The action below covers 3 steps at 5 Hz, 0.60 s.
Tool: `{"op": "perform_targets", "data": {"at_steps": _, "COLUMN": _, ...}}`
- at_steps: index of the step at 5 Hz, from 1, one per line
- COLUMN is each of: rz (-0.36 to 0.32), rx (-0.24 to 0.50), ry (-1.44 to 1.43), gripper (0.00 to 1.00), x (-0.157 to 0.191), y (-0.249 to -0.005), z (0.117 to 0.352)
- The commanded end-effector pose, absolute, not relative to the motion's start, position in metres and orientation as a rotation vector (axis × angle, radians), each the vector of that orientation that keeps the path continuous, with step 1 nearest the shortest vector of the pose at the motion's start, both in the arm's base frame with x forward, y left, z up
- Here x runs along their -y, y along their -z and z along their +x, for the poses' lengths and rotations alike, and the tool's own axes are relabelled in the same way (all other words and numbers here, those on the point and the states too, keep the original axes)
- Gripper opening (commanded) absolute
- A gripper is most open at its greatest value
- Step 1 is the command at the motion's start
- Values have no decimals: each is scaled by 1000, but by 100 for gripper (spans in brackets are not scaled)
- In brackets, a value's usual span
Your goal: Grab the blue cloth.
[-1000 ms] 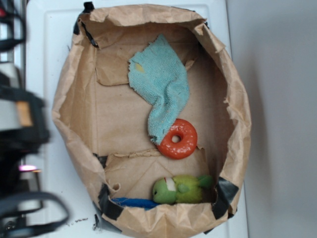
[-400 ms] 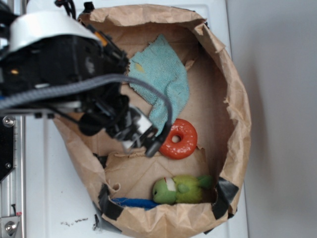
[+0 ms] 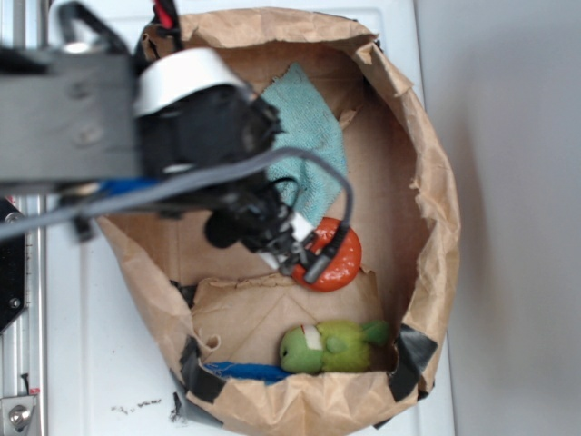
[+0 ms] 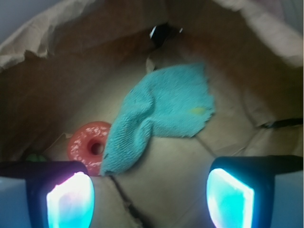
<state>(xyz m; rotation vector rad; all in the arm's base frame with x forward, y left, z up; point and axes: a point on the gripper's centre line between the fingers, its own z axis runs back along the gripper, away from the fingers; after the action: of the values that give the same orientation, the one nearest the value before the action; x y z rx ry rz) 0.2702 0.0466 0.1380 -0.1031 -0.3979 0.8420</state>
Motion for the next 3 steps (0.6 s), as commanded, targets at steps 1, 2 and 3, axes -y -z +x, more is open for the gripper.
{"op": "perform_targets", "data": {"at_steps": 1, "rz": -132, "rx": 428, "ry": -918, "gripper": 100, "x": -71, "y": -137, "z": 286}}
{"op": "perform_targets", "data": {"at_steps": 2, "rz": -125, "rx": 423, "ry": -940, "gripper": 100, "x": -69, "y": -128, "z": 290}}
{"op": "perform_targets", "data": {"at_steps": 3, "rz": -94, "rx": 426, "ry": -1029, "gripper": 100, "x": -81, "y": -117, "z": 276}}
